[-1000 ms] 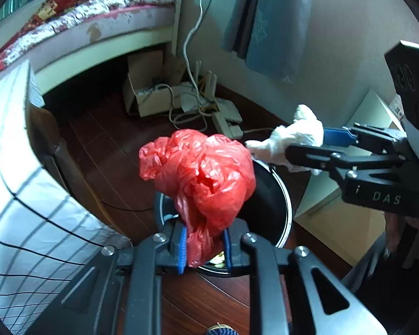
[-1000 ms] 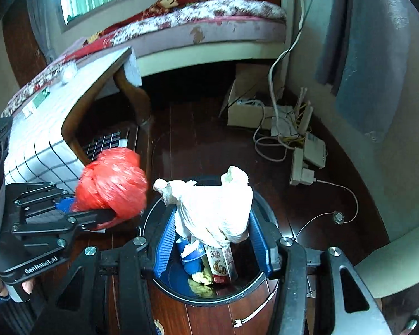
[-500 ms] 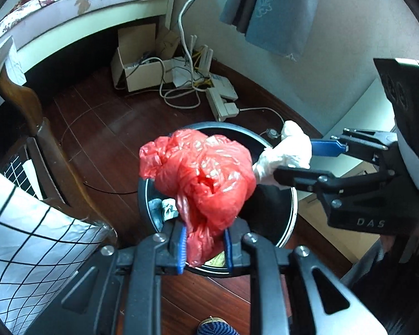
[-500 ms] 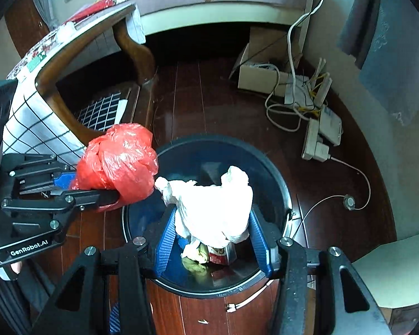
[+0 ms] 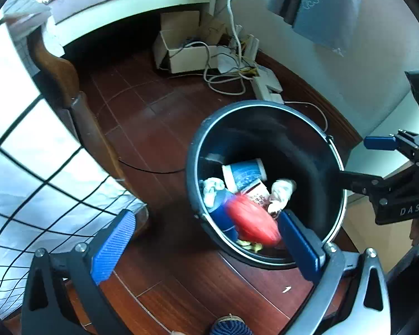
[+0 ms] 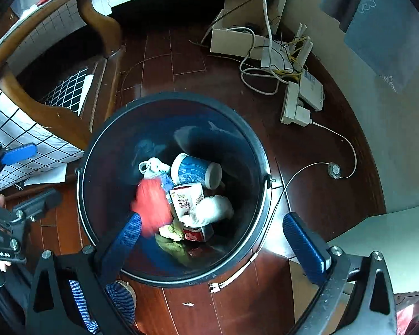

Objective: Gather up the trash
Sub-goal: 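Hold both items over the black bin and open both tools to drop them, then move both tools back toward the table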

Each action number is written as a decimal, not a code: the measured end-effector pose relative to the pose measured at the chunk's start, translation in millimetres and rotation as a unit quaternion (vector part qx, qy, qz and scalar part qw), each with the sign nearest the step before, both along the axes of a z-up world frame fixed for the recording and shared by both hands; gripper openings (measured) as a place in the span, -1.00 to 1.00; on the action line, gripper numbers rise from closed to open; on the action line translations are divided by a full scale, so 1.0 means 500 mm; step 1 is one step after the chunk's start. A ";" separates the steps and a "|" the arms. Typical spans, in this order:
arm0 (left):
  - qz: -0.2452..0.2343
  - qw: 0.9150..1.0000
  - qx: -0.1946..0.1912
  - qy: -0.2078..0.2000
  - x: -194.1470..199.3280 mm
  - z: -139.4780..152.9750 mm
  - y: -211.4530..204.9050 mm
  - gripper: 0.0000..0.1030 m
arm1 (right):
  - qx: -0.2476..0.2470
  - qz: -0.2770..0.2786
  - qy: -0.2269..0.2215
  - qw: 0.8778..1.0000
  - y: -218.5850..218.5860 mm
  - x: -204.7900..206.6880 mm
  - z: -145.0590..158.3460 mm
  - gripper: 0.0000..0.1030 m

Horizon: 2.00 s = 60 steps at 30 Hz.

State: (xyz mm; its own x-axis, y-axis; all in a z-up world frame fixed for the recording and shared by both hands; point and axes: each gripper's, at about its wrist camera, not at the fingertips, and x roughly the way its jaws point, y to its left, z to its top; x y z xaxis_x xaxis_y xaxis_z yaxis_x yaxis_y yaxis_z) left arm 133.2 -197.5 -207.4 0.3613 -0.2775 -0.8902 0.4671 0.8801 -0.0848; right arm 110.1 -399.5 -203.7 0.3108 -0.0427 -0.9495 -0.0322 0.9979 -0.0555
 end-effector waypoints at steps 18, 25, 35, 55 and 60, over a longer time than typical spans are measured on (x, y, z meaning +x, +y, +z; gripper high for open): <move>0.009 0.999 0.001 -0.044 -0.012 0.041 0.000 0.98 | -0.018 0.019 -0.038 0.999 0.034 -0.012 0.034 0.98; 0.013 0.998 0.002 -0.065 -0.032 0.075 0.005 0.98 | -0.012 0.019 -0.071 0.997 0.049 -0.027 0.074 0.98; 0.040 0.992 0.000 -0.121 -0.069 0.158 0.037 0.98 | 0.001 0.010 -0.138 0.990 0.076 -0.053 0.145 0.98; 0.147 0.968 -0.003 -0.203 -0.052 0.287 0.205 0.98 | 0.055 0.021 -0.263 0.963 0.196 -0.025 0.299 0.98; 0.177 0.960 -0.007 -0.215 -0.043 0.303 0.269 0.98 | 0.055 0.038 -0.286 0.956 0.262 -0.009 0.324 0.98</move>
State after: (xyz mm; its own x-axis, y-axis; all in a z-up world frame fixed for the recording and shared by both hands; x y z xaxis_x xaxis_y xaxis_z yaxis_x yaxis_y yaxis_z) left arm 111.6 -63.1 -56.0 0.7686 -0.0796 -0.6348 0.1323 0.9906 0.0360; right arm 105.5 -268.7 -41.6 0.7786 0.0906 -0.6210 -0.1011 0.9947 0.0183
